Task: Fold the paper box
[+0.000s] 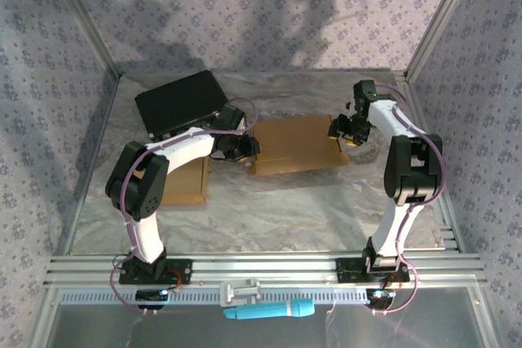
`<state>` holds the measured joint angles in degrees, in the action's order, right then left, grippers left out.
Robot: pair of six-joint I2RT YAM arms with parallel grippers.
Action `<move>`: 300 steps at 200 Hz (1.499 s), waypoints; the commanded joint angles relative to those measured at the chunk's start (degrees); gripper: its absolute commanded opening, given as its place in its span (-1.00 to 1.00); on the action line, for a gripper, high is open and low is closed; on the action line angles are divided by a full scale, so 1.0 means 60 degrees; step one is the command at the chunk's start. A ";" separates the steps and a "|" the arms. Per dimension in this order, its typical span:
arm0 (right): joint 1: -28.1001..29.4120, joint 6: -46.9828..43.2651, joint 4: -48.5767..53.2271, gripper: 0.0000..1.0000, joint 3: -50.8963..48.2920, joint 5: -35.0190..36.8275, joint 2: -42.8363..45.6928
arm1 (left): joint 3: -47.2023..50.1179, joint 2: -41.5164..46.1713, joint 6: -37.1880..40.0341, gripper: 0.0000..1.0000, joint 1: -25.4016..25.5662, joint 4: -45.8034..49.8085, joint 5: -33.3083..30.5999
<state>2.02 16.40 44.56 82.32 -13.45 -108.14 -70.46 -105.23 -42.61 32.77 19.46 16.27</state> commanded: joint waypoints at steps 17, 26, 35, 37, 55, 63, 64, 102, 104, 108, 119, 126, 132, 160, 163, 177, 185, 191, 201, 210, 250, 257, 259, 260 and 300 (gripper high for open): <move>0.0040 -0.0257 -0.0083 -0.09 -0.0103 -0.0321 -0.0376 | -0.0131 0.0121 0.0246 -0.19 -0.0008 0.0042 -0.0062; 0.0057 -0.0271 -0.0109 -0.12 -0.0174 -0.0342 -0.0340 | -0.0157 0.0275 0.0248 -0.17 -0.0013 0.0034 -0.0074; 0.0057 -0.0329 -0.0124 -0.18 -0.0261 -0.0350 -0.0282 | -0.0239 0.0456 0.0310 -0.14 -0.0013 0.0086 -0.0097; 0.0058 -0.0337 -0.0120 -0.18 -0.0267 -0.0350 -0.0278 | -0.0269 0.0498 0.0335 -0.13 -0.0013 0.0112 -0.0117; 0.0053 -0.0475 -0.0187 -0.26 -0.0542 -0.0315 -0.0020 | -0.0283 0.0914 0.0469 0.00 -0.0131 0.0159 -0.0315; 0.0052 -0.0505 -0.0288 -0.28 -0.0744 -0.0307 0.0182 | -0.0106 0.1059 0.0458 0.04 -0.0267 -0.0111 -0.0166; 0.0056 -0.0506 -0.0298 -0.28 -0.0772 -0.0314 0.0203 | -0.0085 0.1073 0.0455 0.04 -0.0301 -0.0161 -0.0142; 0.0042 -0.0398 -0.0739 -0.32 -0.1700 -0.0534 0.1291 | -0.0148 0.0505 0.0743 0.08 -0.1230 -0.0738 0.1272; 0.0040 -0.0392 -0.0737 -0.31 -0.1721 -0.0539 0.1330 | -0.0213 0.0444 0.0795 0.08 -0.1251 -0.0702 0.1335; 0.0020 -0.0377 -0.0752 -0.31 -0.1776 -0.0595 0.1409 | -0.0361 0.0292 0.0899 0.08 -0.1283 -0.0611 0.1426; -0.0038 -0.0327 -0.0971 -0.29 -0.1964 -0.0777 0.1613 | -0.0800 -0.0069 0.1257 0.08 -0.1288 -0.0209 0.1538; -0.0136 -0.0243 -0.1163 -0.22 -0.2085 -0.0942 0.1795 | -0.1036 -0.0235 0.1460 0.08 -0.1288 0.0004 0.1539; -0.0232 -0.0156 -0.1446 -0.15 -0.2217 -0.1145 0.1954 | -0.1174 -0.0327 0.1593 0.07 -0.1288 0.0138 0.1500; -0.0825 0.0309 -0.2652 0.22 -0.2689 -0.2355 0.2174 | -0.1109 -0.0459 0.1783 0.07 -0.1288 -0.0282 0.1482; -0.0878 0.0336 -0.2731 0.23 -0.2672 -0.2526 0.2109 | -0.1090 -0.0484 0.1784 0.07 -0.1288 -0.0328 0.1491; -0.1010 0.0368 -0.2892 0.26 -0.2533 -0.3110 0.1769 | -0.1075 -0.0570 0.1814 0.07 -0.1288 -0.0565 0.1553; -0.1028 0.0372 -0.2938 0.28 -0.2441 -0.3318 0.1571 | -0.1075 -0.0627 0.1800 0.06 -0.1288 -0.0670 0.1592; -0.1035 0.0379 -0.2907 0.28 -0.2425 -0.3360 0.1408 | -0.1075 -0.0647 0.1775 0.06 -0.1288 -0.0785 0.1627; -0.1041 0.0428 -0.2792 0.28 -0.2070 -0.3312 0.1184 | -0.1057 -0.0618 0.1703 0.06 -0.1295 -0.0988 0.1642; -0.1104 0.0560 -0.2739 0.28 -0.1985 -0.3307 0.0999 | -0.1080 -0.0551 0.1628 0.05 -0.1302 -0.1075 0.1621; -0.1166 0.0877 -0.2350 0.26 -0.2119 -0.2617 0.1506 | -0.2543 -0.0245 0.2138 0.05 -0.1317 0.1306 0.0430; -0.1183 0.0942 -0.2302 0.27 -0.2240 -0.2440 0.1734 | -0.2807 -0.0256 0.2369 0.06 -0.1317 0.1728 0.0203; -0.1178 0.0954 -0.2289 0.27 -0.2248 -0.2389 0.1800 | -0.2892 -0.0277 0.2428 0.07 -0.1317 0.1800 0.0152; -0.1182 0.0963 -0.2279 0.27 -0.2250 -0.2373 0.1840 | -0.2950 -0.0290 0.2465 0.07 -0.1317 0.1864 0.0126; -0.1039 0.1380 -0.2505 0.31 -0.3163 -0.2299 0.2423 | -0.5930 -0.2442 0.3964 0.16 -0.1526 0.3963 0.0278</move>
<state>-4.62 22.37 28.69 65.28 -28.01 -95.22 -97.82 -112.05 -25.98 24.45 33.50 18.17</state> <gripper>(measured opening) 0.651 0.575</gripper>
